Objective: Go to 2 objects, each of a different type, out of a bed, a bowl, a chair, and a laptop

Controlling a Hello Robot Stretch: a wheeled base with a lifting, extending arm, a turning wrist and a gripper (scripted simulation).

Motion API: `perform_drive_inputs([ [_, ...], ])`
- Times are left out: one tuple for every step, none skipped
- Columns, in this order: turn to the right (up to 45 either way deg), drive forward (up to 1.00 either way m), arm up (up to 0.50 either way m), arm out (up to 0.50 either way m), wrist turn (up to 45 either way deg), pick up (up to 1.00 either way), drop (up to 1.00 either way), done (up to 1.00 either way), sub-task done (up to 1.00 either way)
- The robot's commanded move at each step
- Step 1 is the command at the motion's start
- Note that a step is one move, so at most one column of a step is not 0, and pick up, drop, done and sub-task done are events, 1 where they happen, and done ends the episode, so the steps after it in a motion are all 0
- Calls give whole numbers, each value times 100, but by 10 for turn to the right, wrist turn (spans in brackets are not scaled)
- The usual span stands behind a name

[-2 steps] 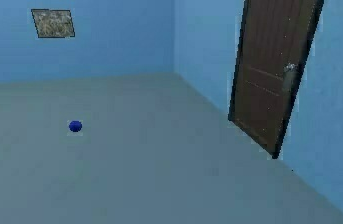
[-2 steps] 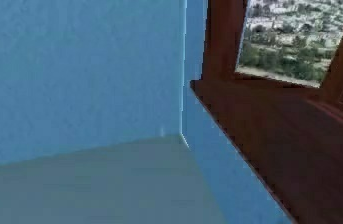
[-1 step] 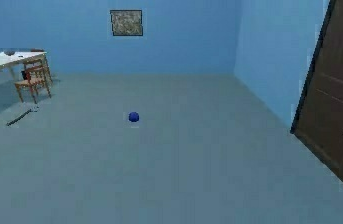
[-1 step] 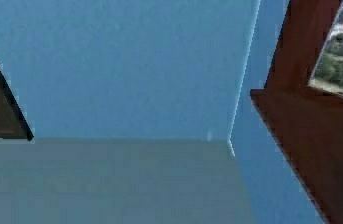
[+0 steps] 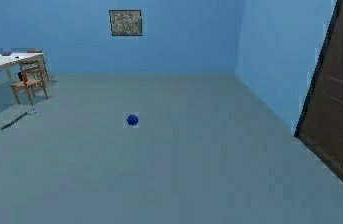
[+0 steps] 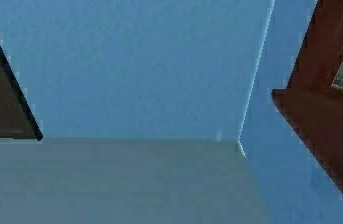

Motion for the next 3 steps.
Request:
perform_drive_inputs([
  [-450,0,0,0,0,0,0,0,0],
  [-450,0,0,0,0,0,0,0,0],
  [0,100,0,0,0,0,0,0,0],
])
